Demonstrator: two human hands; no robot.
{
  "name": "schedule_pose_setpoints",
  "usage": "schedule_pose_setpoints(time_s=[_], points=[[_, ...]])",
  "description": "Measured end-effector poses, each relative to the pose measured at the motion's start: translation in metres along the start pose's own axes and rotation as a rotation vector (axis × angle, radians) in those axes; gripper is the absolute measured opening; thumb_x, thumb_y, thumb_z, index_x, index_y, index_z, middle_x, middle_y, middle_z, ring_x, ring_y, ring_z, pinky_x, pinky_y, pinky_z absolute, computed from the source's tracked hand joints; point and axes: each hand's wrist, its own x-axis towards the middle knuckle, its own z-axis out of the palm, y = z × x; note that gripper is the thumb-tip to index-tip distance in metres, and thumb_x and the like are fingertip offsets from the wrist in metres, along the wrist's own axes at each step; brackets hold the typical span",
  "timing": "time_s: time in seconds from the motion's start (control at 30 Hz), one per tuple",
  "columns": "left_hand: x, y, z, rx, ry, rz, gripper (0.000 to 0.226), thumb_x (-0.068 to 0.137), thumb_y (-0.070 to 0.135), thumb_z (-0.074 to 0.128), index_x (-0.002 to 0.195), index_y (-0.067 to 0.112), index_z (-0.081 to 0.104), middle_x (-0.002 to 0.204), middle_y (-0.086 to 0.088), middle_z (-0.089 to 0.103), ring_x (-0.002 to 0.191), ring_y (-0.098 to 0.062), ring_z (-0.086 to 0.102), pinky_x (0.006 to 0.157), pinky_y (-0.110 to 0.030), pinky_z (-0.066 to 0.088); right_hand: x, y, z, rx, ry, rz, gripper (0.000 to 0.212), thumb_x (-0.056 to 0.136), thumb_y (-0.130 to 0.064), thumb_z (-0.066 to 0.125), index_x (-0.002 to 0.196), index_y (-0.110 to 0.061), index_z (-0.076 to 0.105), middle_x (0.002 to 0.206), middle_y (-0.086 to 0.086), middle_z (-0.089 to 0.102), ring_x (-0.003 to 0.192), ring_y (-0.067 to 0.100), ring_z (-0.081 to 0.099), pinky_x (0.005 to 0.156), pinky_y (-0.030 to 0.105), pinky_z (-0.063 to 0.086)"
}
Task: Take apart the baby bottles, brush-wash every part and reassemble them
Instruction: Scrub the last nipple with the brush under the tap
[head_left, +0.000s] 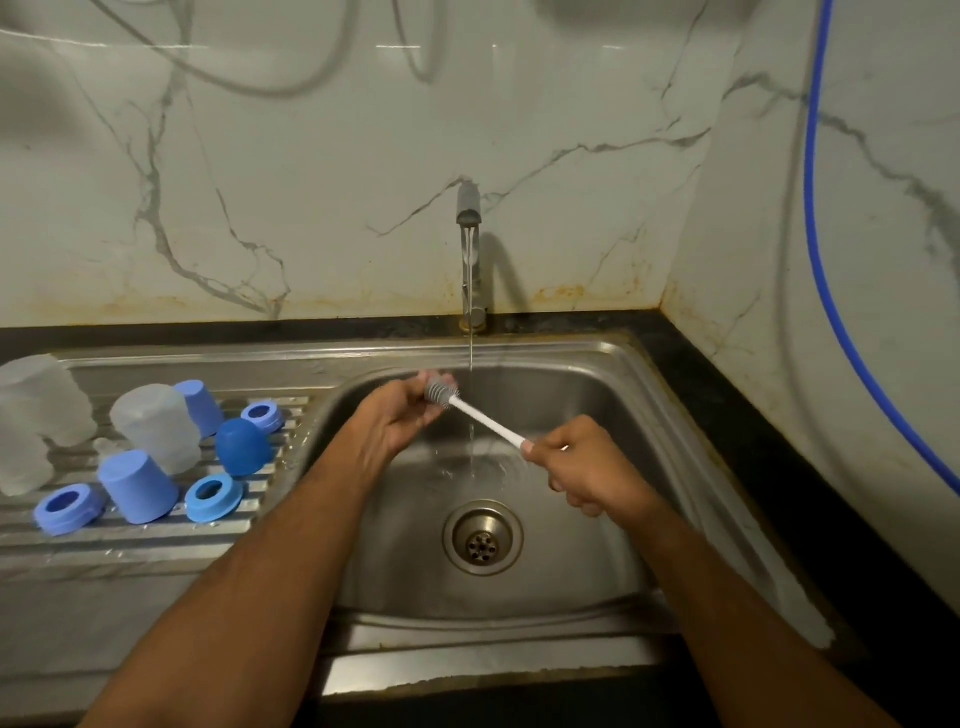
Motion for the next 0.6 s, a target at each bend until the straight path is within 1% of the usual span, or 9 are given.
schedule_pose_setpoints(time_s=[0.03, 0.1, 0.17, 0.23, 0.3, 0.4, 0.47, 0.53, 0.6], points=[[0.001, -0.004, -0.001, 0.039, 0.072, -0.027, 0.02, 0.102, 0.015, 0.054, 0.114, 0.001, 0.063, 0.121, -0.022, 0.067, 0.105, -0.031, 0.069, 0.085, -0.044, 0.059, -0.001, 0.0, 0.003, -0.238, 0.091, -0.093, 0.028, 0.1, -0.041, 0.061, 0.104, -0.018, 0.075, 0.072, -0.001, 0.065, 0.057, 0.013, 0.058, 0.053, 0.027, 0.047], [0.002, -0.007, -0.005, 0.081, 0.18, -0.055, 0.028, 0.099, 0.03, 0.061, 0.104, 0.003, 0.064, 0.107, -0.019, 0.07, 0.098, -0.03, 0.069, 0.088, -0.043, 0.058, -0.002, -0.001, 0.011, -0.595, 0.224, -0.253, 0.029, 0.1, -0.047, 0.057, 0.104, -0.023, 0.074, 0.082, -0.002, 0.067, 0.072, 0.015, 0.064, 0.067, 0.033, 0.055], [0.004, -0.001, -0.01, 0.068, 0.187, -0.059, 0.031, 0.096, 0.033, 0.064, 0.102, 0.003, 0.065, 0.096, -0.017, 0.071, 0.091, -0.027, 0.069, 0.085, -0.038, 0.058, -0.001, -0.001, 0.016, -0.693, 0.299, -0.37, 0.03, 0.102, -0.048, 0.053, 0.104, -0.024, 0.072, 0.081, -0.005, 0.064, 0.073, 0.014, 0.063, 0.068, 0.034, 0.056], [0.006, 0.006, -0.011, 0.046, 0.144, -0.028, 0.024, 0.098, 0.027, 0.062, 0.1, 0.004, 0.065, 0.09, -0.016, 0.071, 0.083, -0.024, 0.07, 0.07, -0.035, 0.062, 0.001, -0.003, 0.017, -0.696, 0.3, -0.403, 0.029, 0.102, -0.047, 0.052, 0.102, -0.024, 0.07, 0.079, -0.007, 0.061, 0.071, 0.014, 0.061, 0.066, 0.033, 0.053], [0.008, 0.008, -0.009, -0.03, 0.094, 0.034, 0.016, 0.099, 0.02, 0.059, 0.099, 0.005, 0.065, 0.096, -0.016, 0.07, 0.08, -0.024, 0.073, 0.06, -0.036, 0.063, 0.002, -0.002, 0.021, -0.474, 0.206, -0.306, 0.03, 0.102, -0.047, 0.054, 0.099, -0.022, 0.07, 0.075, -0.006, 0.06, 0.066, 0.014, 0.059, 0.058, 0.031, 0.047], [0.006, 0.006, -0.006, -0.168, -0.031, 0.098, 0.024, 0.095, 0.017, 0.063, 0.113, 0.002, 0.065, 0.11, -0.019, 0.07, 0.099, -0.027, 0.074, 0.075, -0.038, 0.063, -0.003, -0.006, 0.017, 0.33, -0.14, 0.089, 0.031, 0.103, -0.04, 0.057, 0.104, -0.013, 0.072, 0.062, -0.001, 0.051, 0.045, 0.009, 0.038, 0.041, 0.021, 0.027], [0.005, 0.005, -0.004, -0.192, -0.095, 0.102, 0.029, 0.095, 0.016, 0.062, 0.12, 0.001, 0.064, 0.117, -0.021, 0.07, 0.11, -0.03, 0.07, 0.085, -0.041, 0.061, -0.007, -0.008, 0.007, 0.494, -0.258, 0.171, 0.033, 0.103, -0.038, 0.056, 0.109, -0.009, 0.072, 0.061, 0.0, 0.047, 0.043, 0.007, 0.031, 0.039, 0.019, 0.022], [0.005, 0.004, 0.001, -0.069, -0.062, 0.061, 0.023, 0.099, 0.015, 0.058, 0.117, 0.003, 0.065, 0.119, -0.022, 0.069, 0.11, -0.031, 0.07, 0.087, -0.042, 0.061, -0.006, -0.007, 0.0, 0.332, -0.15, 0.101, 0.03, 0.103, -0.037, 0.057, 0.106, -0.012, 0.073, 0.062, 0.001, 0.051, 0.043, 0.008, 0.037, 0.041, 0.02, 0.027], [0.009, -0.002, 0.002, 0.089, 0.087, 0.003, 0.021, 0.1, 0.022, 0.059, 0.108, 0.004, 0.066, 0.115, -0.023, 0.069, 0.103, -0.03, 0.069, 0.084, -0.041, 0.059, -0.007, -0.007, -0.002, -0.199, 0.086, -0.085, 0.029, 0.102, -0.041, 0.058, 0.102, -0.017, 0.075, 0.068, -0.002, 0.059, 0.051, 0.008, 0.049, 0.048, 0.024, 0.036]])
